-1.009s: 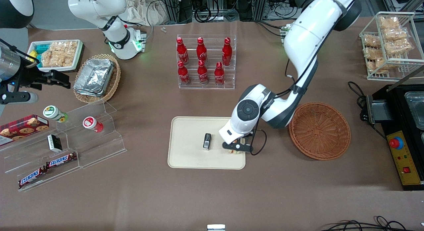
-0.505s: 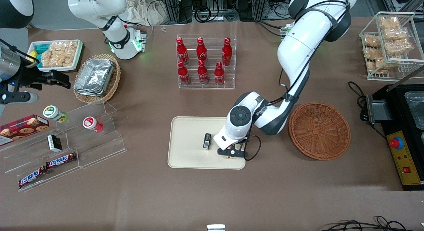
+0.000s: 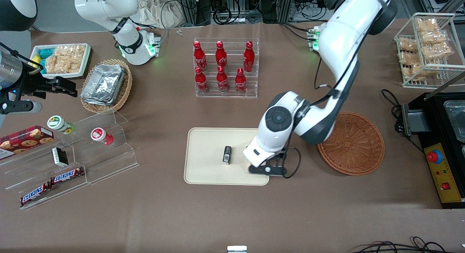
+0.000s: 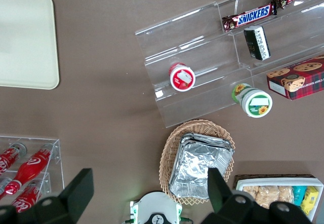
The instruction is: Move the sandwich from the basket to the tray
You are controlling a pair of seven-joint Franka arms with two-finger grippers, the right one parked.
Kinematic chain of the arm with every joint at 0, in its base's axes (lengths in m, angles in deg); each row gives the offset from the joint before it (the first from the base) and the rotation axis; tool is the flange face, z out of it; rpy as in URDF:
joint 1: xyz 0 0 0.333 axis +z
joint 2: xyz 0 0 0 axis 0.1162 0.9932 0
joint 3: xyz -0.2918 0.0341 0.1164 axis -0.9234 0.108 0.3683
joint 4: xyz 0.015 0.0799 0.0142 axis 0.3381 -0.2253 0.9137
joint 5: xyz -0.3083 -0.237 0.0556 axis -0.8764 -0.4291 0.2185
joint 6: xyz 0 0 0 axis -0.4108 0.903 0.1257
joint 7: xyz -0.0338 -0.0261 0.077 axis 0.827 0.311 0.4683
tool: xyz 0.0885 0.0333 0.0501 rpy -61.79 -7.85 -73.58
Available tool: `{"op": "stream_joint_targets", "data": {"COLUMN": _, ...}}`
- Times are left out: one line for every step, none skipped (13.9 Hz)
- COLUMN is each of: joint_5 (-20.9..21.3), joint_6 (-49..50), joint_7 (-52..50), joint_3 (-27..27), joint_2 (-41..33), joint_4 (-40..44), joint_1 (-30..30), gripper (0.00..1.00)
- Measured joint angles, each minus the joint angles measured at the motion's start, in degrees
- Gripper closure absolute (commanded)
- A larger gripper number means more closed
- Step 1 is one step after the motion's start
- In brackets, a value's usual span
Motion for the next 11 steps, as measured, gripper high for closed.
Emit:
{"op": "stream_joint_targets", "data": {"joint_5": 0.00, "joint_6": 0.73, "joint_7": 0.03, "joint_3": -0.02, "joint_2": -3.36, "joint_4": -2.25, "joint_1": 1.73, "gripper": 0.00}}
{"op": "stream_joint_targets", "data": {"joint_5": -0.01, "joint_6": 1.03, "joint_7": 0.28, "joint_3": -0.05, "joint_2": -7.07, "joint_4": -5.51, "joint_1": 3.51, "gripper": 0.00}}
{"op": "stream_joint_targets", "data": {"joint_5": -0.25, "joint_6": 1.08, "joint_7": 0.40, "joint_3": -0.08, "joint_2": -10.97, "joint_4": -9.36, "joint_1": 5.06, "gripper": 0.00}}
{"op": "stream_joint_targets", "data": {"joint_5": -1.10, "joint_6": 1.12, "joint_7": 0.55, "joint_3": -0.09, "joint_2": -15.00, "joint_4": -13.41, "joint_1": 6.53, "gripper": 0.00}}
{"op": "stream_joint_targets", "data": {"joint_5": -2.93, "joint_6": 1.18, "joint_7": 1.93, "joint_3": -0.08, "joint_2": -19.19, "joint_4": -17.39, "joint_1": 8.09, "gripper": 0.00}}
{"op": "stream_joint_targets", "data": {"joint_5": -5.28, "joint_6": 1.34, "joint_7": 4.58, "joint_3": -0.02, "joint_2": -23.30, "joint_4": -20.97, "joint_1": 9.75, "gripper": 0.00}}
{"op": "stream_joint_targets", "data": {"joint_5": -7.62, "joint_6": 2.21, "joint_7": 7.48, "joint_3": 0.07, "joint_2": -27.33, "joint_4": -24.00, "joint_1": 11.81, "gripper": 0.00}}
{"op": "stream_joint_targets", "data": {"joint_5": -9.70, "joint_6": 4.29, "joint_7": 10.19, "joint_3": 0.15, "joint_2": -30.91, "joint_4": -26.11, "joint_1": 14.16, "gripper": 0.00}}
{"op": "stream_joint_targets", "data": {"joint_5": -11.47, "joint_6": 7.08, "joint_7": 12.70, "joint_3": 0.27, "joint_2": -34.06, "joint_4": -27.45, "joint_1": 16.61, "gripper": 0.00}}
{"op": "stream_joint_targets", "data": {"joint_5": -12.54, "joint_6": 9.59, "joint_7": 14.64, "joint_3": 0.39, "joint_2": -36.55, "joint_4": -28.12, "joint_1": 18.81, "gripper": 0.00}}
{"op": "stream_joint_targets", "data": {"joint_5": -12.98, "joint_6": 11.78, "joint_7": 16.17, "joint_3": 0.49, "joint_2": -38.41, "joint_4": -28.25, "joint_1": 20.75, "gripper": 0.00}}
